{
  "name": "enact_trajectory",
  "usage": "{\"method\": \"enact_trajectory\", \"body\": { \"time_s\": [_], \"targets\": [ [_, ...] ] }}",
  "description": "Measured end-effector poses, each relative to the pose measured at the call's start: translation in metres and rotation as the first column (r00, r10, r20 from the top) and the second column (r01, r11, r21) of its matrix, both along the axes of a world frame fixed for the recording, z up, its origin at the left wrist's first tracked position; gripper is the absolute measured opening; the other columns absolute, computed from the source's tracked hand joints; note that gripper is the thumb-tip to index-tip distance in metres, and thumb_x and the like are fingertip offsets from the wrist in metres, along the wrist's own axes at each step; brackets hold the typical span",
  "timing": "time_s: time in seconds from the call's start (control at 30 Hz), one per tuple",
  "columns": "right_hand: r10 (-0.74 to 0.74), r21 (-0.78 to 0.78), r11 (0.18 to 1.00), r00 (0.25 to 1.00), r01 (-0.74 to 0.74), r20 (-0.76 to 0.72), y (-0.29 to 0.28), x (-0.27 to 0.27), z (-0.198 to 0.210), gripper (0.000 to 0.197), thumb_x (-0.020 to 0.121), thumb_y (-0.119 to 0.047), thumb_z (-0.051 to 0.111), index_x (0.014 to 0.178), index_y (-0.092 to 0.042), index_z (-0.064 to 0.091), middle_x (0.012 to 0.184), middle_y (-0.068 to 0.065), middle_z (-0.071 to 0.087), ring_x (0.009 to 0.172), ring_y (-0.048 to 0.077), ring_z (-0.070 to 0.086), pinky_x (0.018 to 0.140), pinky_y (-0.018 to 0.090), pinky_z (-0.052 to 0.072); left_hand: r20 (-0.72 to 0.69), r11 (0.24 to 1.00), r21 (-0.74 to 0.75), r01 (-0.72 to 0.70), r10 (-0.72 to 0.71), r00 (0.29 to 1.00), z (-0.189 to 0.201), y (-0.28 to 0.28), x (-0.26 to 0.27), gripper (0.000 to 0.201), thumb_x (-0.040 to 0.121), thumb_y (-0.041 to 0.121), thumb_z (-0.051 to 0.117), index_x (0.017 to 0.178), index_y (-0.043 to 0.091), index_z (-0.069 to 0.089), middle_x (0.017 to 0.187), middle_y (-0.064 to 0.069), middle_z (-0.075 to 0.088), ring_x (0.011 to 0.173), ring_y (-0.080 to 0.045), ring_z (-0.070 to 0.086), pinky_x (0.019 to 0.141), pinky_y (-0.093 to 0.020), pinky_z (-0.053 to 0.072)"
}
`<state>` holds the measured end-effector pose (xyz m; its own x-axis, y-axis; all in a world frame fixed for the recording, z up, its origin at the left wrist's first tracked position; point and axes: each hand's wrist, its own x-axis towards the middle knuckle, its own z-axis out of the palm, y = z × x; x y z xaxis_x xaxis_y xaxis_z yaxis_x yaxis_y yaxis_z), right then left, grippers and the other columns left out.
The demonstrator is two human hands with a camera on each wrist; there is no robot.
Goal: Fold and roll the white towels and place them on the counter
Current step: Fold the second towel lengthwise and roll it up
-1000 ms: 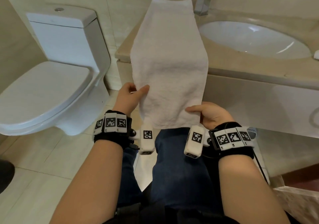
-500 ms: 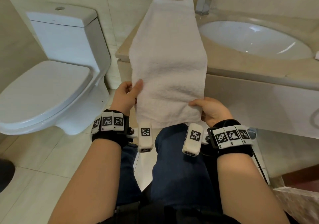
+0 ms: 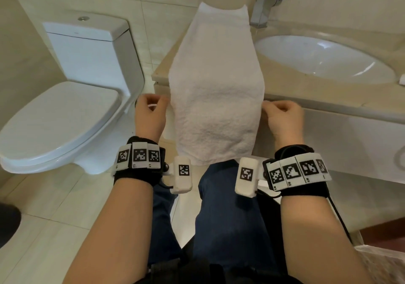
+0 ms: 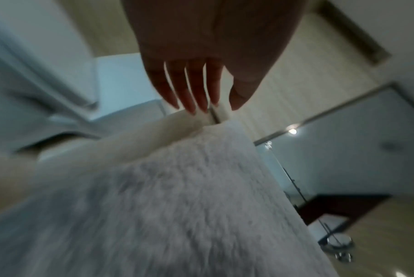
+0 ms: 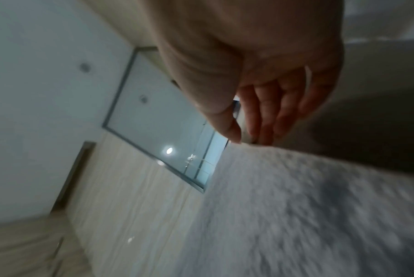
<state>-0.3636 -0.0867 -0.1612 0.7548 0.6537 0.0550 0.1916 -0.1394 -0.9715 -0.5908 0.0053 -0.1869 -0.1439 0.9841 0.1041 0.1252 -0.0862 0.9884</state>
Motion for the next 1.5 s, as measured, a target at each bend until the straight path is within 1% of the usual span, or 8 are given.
{"method": "enact_trajectory", "body": {
  "time_s": [0.13,0.33,0.47,0.6,0.8,1.13,1.3,1.5],
  "targets": [
    [-0.079,0.093,0.994,0.977,0.062,0.196,0.019,0.0,0.034,0.007,0.081,-0.017,0.063,0.088,-0.015,0.061,0.076,-0.006,0.058,0.077,0.015,0.057,0.075,0.029,0.049,-0.173,0.966,0.256,0.033,0.012,0.985,0.041,0.012,0.012,0.023,0.088,0.017,0.057,0.11,0.014,0.056,0.11,0.005,0.052,0.098,-0.009,0.051,0.083,-0.021,0.043],
    [0.271,-0.131,0.962,0.893,-0.24,0.358,0.055,-0.013,0.062,0.018,0.085,-0.016,0.057,0.102,-0.019,0.064,0.11,-0.001,0.06,0.105,0.012,0.053,0.076,0.021,0.039,-0.497,0.922,0.114,0.37,-0.27,0.825,0.077,0.035,0.038,0.035,0.096,0.021,0.047,0.13,0.016,0.051,0.133,-0.001,0.052,0.124,-0.015,0.047,0.097,-0.022,0.034],
    [0.577,-0.485,0.805,0.639,-0.341,0.509,0.078,-0.008,0.075,0.054,0.092,-0.03,0.053,0.142,-0.019,0.038,0.15,0.003,0.035,0.139,0.021,0.03,0.111,0.035,0.028,-0.726,0.876,-0.048,0.48,-0.36,0.585,0.082,0.052,0.048,0.04,0.099,0.03,0.041,0.134,0.012,0.046,0.136,-0.008,0.05,0.126,-0.025,0.046,0.101,-0.031,0.034],
    [0.808,-0.829,0.529,0.404,-0.18,0.428,0.103,-0.006,0.08,0.061,0.093,-0.052,0.041,0.137,-0.009,0.04,0.139,0.015,0.045,0.123,0.028,0.045,0.091,0.033,0.037,-0.85,0.797,-0.277,0.537,-0.464,0.25,0.098,0.069,0.059,0.047,0.101,0.031,0.035,0.139,0.004,0.036,0.148,-0.014,0.032,0.136,-0.026,0.031,0.108,-0.035,0.025],
    [0.852,-0.903,0.425,0.363,-0.06,0.377,0.148,0.009,0.096,0.062,0.09,-0.062,0.039,0.12,-0.011,0.054,0.123,0.007,0.057,0.11,0.026,0.053,0.084,0.033,0.04,-0.866,0.758,-0.455,0.468,-0.499,-0.032,0.119,0.12,0.085,0.055,0.101,0.039,0.033,0.147,0.009,0.027,0.156,-0.009,0.021,0.141,-0.024,0.026,0.113,-0.033,0.023],
    [0.851,-0.927,0.37,0.422,-0.057,0.313,0.248,0.05,0.112,0.041,0.08,-0.062,0.057,0.07,-0.022,0.056,0.091,0.001,0.065,0.096,0.024,0.062,0.091,0.035,0.049,-0.886,0.802,-0.463,0.378,-0.416,-0.204,0.13,0.21,0.143,0.047,0.102,0.033,0.031,0.137,0.005,0.042,0.143,-0.013,0.042,0.131,-0.028,0.04,0.106,-0.036,0.029],
    [0.843,-0.923,0.381,0.429,-0.051,0.324,0.317,0.075,0.112,0.04,0.084,-0.054,0.059,0.063,-0.022,0.046,0.067,-0.006,0.049,0.076,0.019,0.051,0.075,0.027,0.037,-0.898,0.814,-0.439,0.381,-0.402,-0.177,0.13,0.275,0.167,0.049,0.101,0.033,0.033,0.142,0.006,0.038,0.148,-0.013,0.037,0.136,-0.026,0.035,0.109,-0.033,0.026],
    [0.815,-0.922,0.388,0.468,0.0,0.343,0.379,0.101,0.112,0.04,0.083,-0.059,0.057,0.069,-0.022,0.053,0.079,-0.005,0.059,0.074,0.015,0.052,0.068,0.024,0.037,-0.924,0.826,-0.373,0.421,-0.373,-0.087,0.131,0.337,0.191,0.048,0.1,0.034,0.039,0.139,0.007,0.043,0.145,-0.011,0.04,0.134,-0.026,0.036,0.108,-0.033,0.027]
  ]
}}
